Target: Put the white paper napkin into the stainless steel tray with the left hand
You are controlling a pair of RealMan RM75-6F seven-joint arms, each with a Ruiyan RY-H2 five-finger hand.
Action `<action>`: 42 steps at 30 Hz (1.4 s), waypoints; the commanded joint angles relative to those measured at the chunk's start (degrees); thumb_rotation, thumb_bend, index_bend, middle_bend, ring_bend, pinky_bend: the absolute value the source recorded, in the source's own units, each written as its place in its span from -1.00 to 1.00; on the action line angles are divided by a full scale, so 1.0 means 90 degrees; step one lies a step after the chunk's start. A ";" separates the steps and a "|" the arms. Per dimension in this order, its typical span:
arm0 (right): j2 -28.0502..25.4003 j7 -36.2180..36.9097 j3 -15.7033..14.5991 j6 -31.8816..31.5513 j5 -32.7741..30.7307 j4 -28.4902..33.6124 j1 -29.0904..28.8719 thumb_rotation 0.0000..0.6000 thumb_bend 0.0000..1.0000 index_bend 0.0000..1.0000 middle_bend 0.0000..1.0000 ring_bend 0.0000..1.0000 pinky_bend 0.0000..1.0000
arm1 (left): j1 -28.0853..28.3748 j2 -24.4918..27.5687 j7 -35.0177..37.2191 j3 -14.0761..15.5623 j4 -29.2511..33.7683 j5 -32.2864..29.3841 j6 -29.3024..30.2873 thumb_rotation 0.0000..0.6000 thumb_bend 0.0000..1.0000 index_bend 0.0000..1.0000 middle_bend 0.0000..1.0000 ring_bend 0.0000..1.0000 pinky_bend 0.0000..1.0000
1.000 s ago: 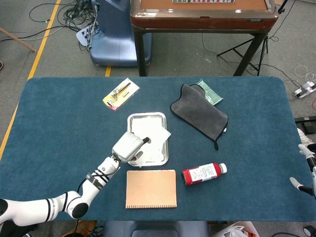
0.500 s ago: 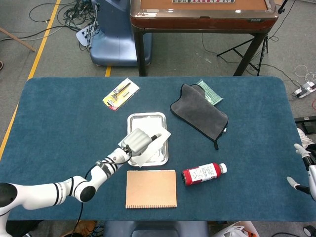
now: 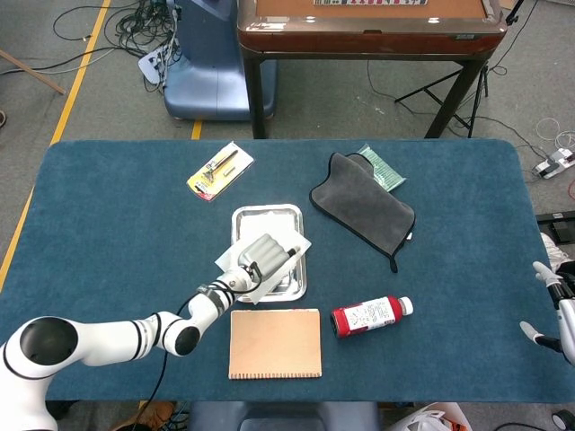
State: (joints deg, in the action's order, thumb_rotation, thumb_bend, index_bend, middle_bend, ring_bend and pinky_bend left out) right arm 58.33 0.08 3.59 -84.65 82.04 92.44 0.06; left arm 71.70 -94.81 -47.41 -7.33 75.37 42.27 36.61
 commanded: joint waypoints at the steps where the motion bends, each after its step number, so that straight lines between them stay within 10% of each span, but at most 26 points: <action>1: 0.0000 0.0006 0.0002 0.0000 0.0002 0.0001 -0.0003 1.00 -0.73 -0.73 -0.48 -0.68 -0.58 | 0.0320 -0.0203 -0.0328 0.0189 -0.0169 -0.0475 0.0099 1.00 0.14 -0.77 1.00 1.00 1.00; 42: -0.0016 0.0104 -0.0019 -0.0184 -0.0008 -0.0028 0.0154 1.00 -0.73 -0.73 -0.48 -0.68 -0.58 | 0.1277 -0.0825 -0.2044 0.0738 -0.1032 -0.3338 0.1062 1.00 0.14 -0.66 1.00 1.00 1.00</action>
State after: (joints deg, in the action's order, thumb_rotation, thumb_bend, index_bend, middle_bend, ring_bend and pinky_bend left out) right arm 58.19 1.01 3.42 -86.30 81.96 92.19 1.43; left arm 83.34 -102.63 -66.15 -0.36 65.51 12.01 45.87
